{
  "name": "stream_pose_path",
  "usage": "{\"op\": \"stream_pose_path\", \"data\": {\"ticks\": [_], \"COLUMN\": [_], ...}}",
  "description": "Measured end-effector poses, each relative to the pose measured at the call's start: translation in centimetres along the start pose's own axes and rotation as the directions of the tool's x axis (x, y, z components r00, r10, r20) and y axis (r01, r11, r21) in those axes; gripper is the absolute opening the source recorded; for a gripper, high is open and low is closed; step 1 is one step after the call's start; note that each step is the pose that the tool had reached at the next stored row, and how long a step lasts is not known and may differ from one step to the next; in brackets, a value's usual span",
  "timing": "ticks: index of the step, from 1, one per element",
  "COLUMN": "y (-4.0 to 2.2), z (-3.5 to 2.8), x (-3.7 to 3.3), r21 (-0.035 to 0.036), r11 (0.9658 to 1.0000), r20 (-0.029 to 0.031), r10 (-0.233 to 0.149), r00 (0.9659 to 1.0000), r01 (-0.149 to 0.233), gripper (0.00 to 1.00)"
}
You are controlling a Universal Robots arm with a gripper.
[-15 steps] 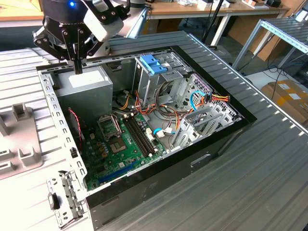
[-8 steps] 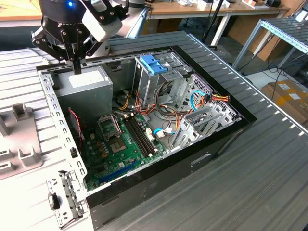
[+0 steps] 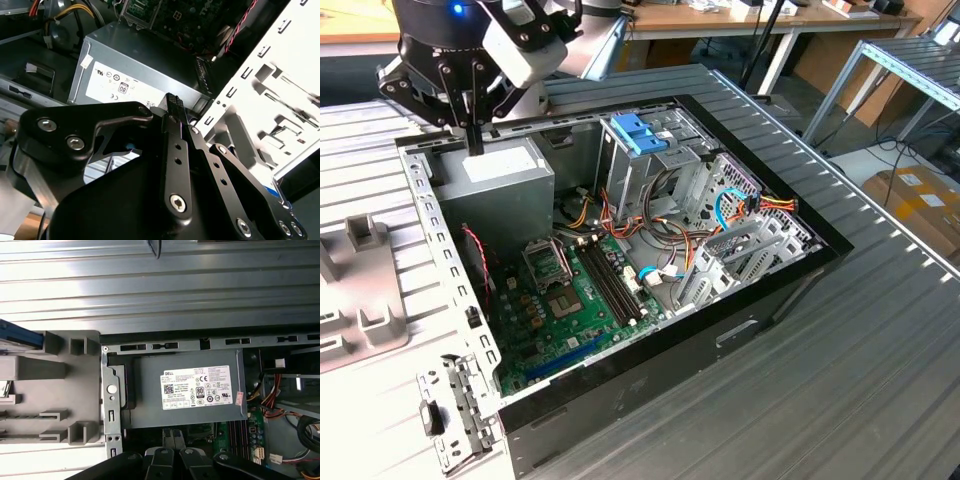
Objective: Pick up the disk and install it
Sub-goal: 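Reach for the disk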
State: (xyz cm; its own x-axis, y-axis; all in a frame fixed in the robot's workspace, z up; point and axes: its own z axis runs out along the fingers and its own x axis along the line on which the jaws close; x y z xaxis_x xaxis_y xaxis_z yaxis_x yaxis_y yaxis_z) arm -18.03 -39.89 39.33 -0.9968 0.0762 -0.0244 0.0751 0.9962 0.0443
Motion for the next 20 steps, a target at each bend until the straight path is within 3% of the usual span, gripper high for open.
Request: {"op": "stream_pose_path", "data": {"ticks": [20], "y": [-0.07], "z": [-0.03], "x": [0.99], "r21": [-0.0001], "r11": [1.0], "r20": [0.0], "r10": [0.0], "r00": [1.0], "r01": [0.0], "gripper": [0.11]}}
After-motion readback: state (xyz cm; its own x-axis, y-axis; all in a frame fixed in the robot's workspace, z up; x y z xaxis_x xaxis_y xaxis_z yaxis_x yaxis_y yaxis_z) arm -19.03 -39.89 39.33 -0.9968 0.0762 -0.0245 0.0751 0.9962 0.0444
